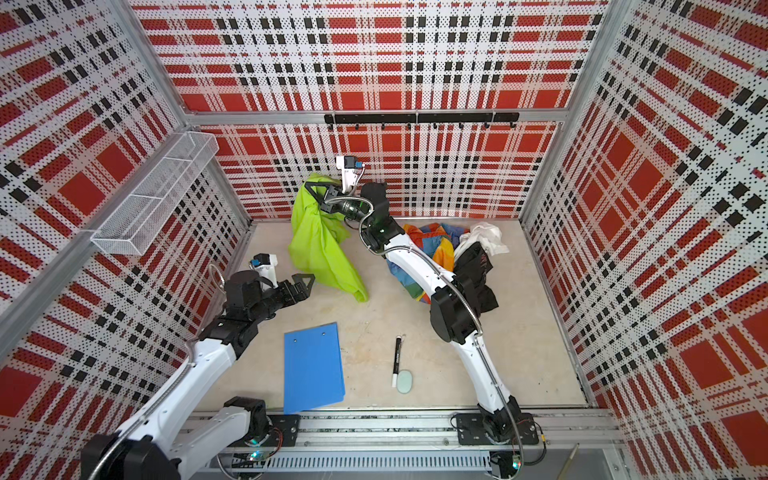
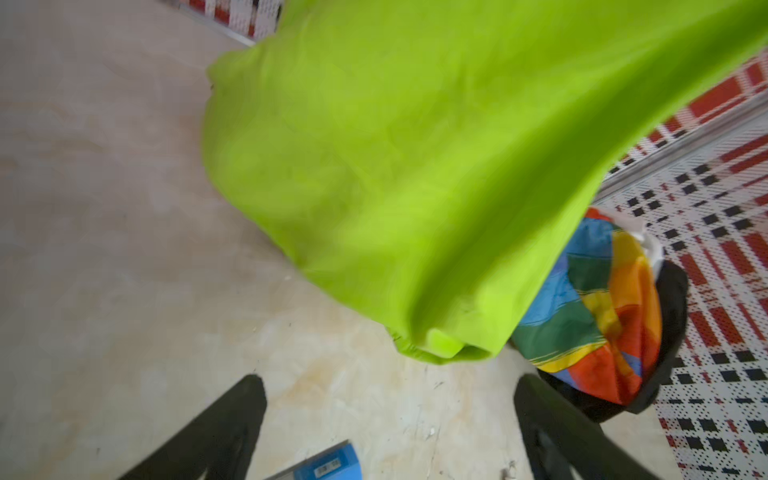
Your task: Pick out a specific cloth from the pile
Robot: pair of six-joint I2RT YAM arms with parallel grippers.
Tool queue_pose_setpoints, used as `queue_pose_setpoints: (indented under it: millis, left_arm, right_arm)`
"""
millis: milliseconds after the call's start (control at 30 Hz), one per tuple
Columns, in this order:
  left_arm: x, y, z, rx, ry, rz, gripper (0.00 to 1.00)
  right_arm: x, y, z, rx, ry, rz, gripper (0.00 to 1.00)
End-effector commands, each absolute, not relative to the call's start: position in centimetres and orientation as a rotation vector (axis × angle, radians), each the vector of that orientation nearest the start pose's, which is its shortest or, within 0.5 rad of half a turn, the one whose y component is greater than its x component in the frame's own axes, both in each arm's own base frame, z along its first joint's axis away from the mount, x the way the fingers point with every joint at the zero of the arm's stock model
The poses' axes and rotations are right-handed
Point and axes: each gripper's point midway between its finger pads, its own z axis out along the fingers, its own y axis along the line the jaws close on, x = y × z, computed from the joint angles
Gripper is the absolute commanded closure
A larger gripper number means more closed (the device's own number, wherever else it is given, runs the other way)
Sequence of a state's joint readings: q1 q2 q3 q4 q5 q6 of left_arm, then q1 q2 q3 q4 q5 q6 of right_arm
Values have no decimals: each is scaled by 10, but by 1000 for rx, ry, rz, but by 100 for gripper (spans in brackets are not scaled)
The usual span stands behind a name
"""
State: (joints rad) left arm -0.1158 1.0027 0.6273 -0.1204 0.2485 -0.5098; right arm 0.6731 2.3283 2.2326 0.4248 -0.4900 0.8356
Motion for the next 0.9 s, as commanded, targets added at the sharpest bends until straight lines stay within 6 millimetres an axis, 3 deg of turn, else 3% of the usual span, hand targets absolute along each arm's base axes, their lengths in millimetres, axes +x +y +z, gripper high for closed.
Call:
queue_pose_setpoints:
  millis: [0,300,467,667,800,867]
  left_arm:
    - [344,-76,190,-323,2026,-712,3]
    - [335,-43,156,-459,2061,-664,4]
    - [338,-43,160,-438,2057,-667,2]
    - [360,-37,177,-422,2031,-616,1]
    - [384,-39,178,-413,2048,-608,1]
    - [398,-43,175,-401,2056,-599,1]
  right_arm:
    - [449,478,407,-408,1379,1599,100]
    - [430,465,291,-381,1678,1359,100]
    - [405,470,230,-451,1851,1231,100]
    - [387,464,167,-424,2036,1117,100]
    - [379,459,130,-413,2160,1025,100]
    - [378,451,128,-392,2167,992,84]
